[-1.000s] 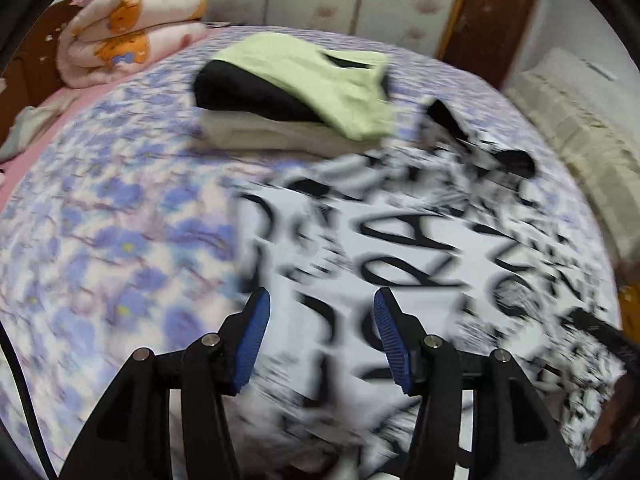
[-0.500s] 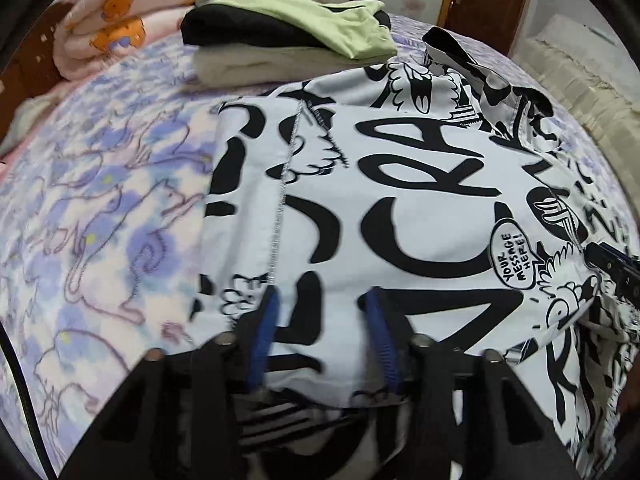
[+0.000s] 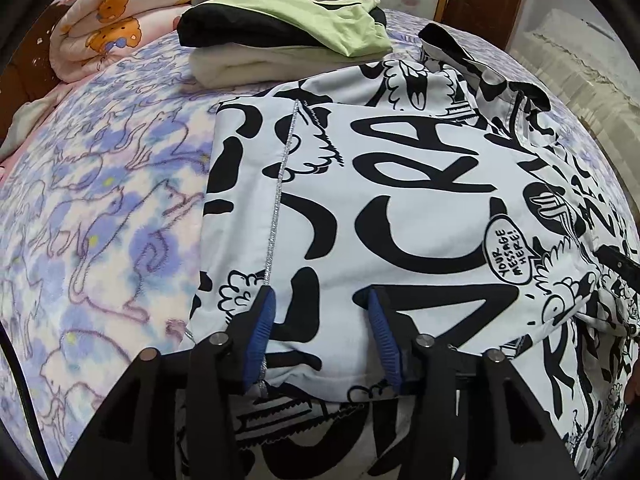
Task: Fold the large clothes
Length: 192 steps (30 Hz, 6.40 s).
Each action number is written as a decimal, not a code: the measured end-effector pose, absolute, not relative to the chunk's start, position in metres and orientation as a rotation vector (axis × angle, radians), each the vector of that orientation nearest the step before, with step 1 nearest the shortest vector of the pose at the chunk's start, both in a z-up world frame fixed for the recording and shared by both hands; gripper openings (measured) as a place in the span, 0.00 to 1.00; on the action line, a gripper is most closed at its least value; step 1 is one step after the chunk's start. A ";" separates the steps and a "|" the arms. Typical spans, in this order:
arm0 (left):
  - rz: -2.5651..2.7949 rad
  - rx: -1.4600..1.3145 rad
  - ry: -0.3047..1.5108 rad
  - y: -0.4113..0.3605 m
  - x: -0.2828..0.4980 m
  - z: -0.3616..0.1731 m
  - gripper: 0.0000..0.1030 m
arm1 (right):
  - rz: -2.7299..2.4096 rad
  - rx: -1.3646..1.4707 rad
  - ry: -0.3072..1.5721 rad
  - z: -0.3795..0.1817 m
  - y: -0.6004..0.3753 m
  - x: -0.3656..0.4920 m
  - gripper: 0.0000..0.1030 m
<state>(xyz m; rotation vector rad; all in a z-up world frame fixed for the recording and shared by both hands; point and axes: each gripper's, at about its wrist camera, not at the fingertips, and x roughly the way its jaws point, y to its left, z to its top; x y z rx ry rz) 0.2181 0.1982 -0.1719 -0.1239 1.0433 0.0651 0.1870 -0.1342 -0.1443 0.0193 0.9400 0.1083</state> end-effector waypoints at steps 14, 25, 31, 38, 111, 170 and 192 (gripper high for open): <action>0.078 -0.132 1.034 0.194 0.194 -0.144 0.73 | 0.149 0.038 0.922 -0.119 -0.124 0.164 0.38; 0.069 -0.125 0.994 0.190 0.160 -0.110 0.73 | 0.176 0.030 0.882 -0.093 -0.117 0.132 0.38; 0.069 -0.127 0.981 0.186 0.141 -0.098 0.73 | 0.179 0.063 0.910 -0.093 -0.118 0.119 0.38; 0.068 -0.115 0.988 0.182 0.117 -0.091 0.77 | 0.184 0.092 0.942 -0.095 -0.126 0.100 0.39; -0.125 -0.429 1.252 0.215 0.001 -0.155 0.07 | 0.375 0.363 1.346 -0.128 -0.292 -0.024 0.04; -0.004 -0.130 1.008 0.193 0.370 -0.134 0.06 | 0.148 0.260 0.943 -0.114 -0.312 0.281 0.03; 0.135 -0.074 0.916 0.206 0.364 -0.140 0.47 | -0.043 0.197 0.923 -0.114 -0.290 0.301 0.20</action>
